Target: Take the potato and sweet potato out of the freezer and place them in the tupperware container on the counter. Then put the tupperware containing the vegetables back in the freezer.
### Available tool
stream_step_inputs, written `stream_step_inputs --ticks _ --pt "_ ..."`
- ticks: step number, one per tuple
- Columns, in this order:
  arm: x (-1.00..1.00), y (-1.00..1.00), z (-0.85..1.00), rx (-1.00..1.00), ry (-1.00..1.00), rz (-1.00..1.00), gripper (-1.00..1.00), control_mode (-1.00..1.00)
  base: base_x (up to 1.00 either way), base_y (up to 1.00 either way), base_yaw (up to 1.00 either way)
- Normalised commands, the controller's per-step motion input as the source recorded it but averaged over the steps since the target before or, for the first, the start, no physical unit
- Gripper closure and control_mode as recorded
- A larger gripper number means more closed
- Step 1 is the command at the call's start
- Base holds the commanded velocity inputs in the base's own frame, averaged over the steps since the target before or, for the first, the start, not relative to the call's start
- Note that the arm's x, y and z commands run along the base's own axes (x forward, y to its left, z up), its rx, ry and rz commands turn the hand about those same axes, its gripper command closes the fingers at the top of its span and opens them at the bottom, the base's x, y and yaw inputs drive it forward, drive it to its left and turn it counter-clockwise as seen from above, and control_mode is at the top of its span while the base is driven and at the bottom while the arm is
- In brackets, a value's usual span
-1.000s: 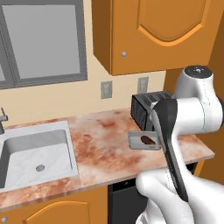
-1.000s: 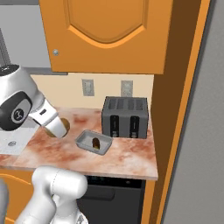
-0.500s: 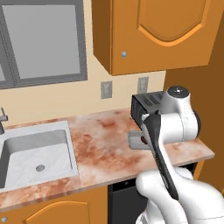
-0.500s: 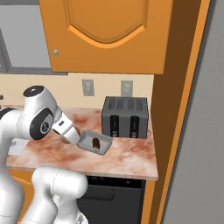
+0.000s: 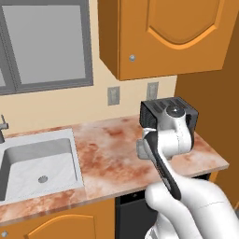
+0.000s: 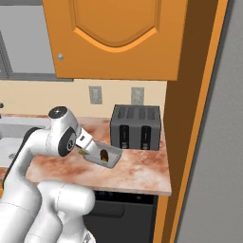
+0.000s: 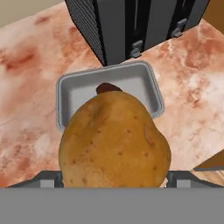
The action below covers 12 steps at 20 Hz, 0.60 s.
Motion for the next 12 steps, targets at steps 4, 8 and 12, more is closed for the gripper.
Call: stream_step_inputs --ticks 4,8,12 --pt "0.86 0.11 -0.44 0.0 0.04 0.03 1.0 -1.0 0.0 0.0 0.0" --pt "0.68 0.01 -0.3 -0.04 0.01 0.0 1.0 -1.0 0.0 0.0 0.0" --pt "0.27 0.0 -0.13 -0.07 0.0 0.0 1.0 -1.0 0.0 0.0 0.0"
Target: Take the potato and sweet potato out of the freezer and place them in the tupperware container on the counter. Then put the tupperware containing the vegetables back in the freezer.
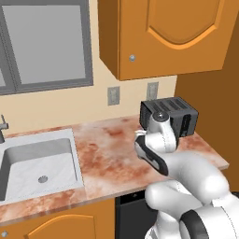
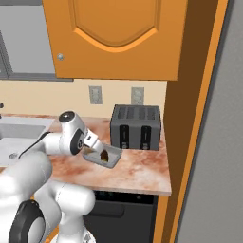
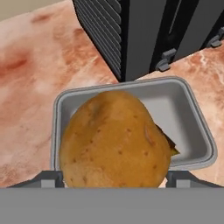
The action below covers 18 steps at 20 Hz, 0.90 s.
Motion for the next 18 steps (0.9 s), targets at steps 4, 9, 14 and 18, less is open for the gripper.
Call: stream_step_inputs --ticks 4,9,14,18 --pt "0.0 0.0 -0.11 -0.07 0.01 0.0 1.0 -1.0 0.0 0.0 0.0" --pt "0.1 0.0 -0.25 -0.02 0.09 0.0 1.0 -1.0 0.0 0.0 0.0" --pt "0.18 0.0 -0.37 -0.01 0.05 0.0 -1.0 -1.0 0.0 0.0 0.0" --pt "0.22 0.0 -0.27 -0.01 0.0 0.0 -1.0 -1.0 0.0 0.0 0.0"
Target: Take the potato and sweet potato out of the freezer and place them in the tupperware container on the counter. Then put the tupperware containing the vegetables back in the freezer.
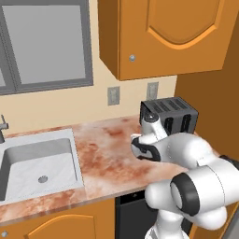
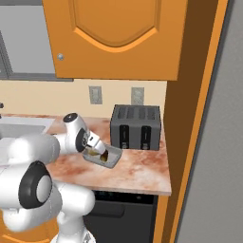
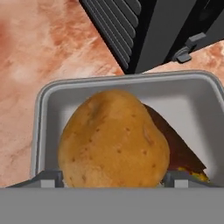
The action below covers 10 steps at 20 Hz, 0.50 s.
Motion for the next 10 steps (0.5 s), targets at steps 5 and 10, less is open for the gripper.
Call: stream_step_inputs --ticks 5,10 --pt "0.04 0.0 -0.1 0.0 0.0 0.0 -1.0 -1.0 0.0 0.0 0.0" --pt "-0.14 0.0 0.15 0.0 -0.09 0.0 -1.0 -1.0 0.0 0.0 0.0"
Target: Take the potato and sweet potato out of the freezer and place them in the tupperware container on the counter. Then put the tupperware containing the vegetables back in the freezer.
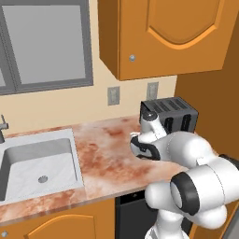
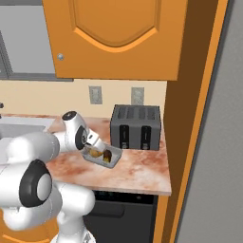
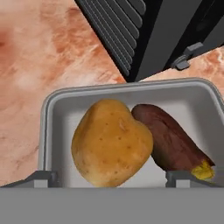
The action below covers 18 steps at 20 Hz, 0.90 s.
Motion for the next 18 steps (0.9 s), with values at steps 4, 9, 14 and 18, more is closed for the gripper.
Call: stream_step_inputs --ticks 4,9,14,18 --pt "-0.38 -0.08 0.68 0.0 -0.2 0.0 -1.0 -1.0 0.0 0.0 0.0" --pt "-0.44 -0.42 0.76 0.07 -0.12 0.0 -1.0 -1.0 0.0 0.0 0.0" --pt "-0.09 -0.57 0.22 0.09 0.0 0.0 -1.0 -1.0 0.0 0.0 0.0" --pt "0.0 -0.44 0.0 0.06 0.01 0.01 -1.0 -1.0 0.0 0.0 0.0"
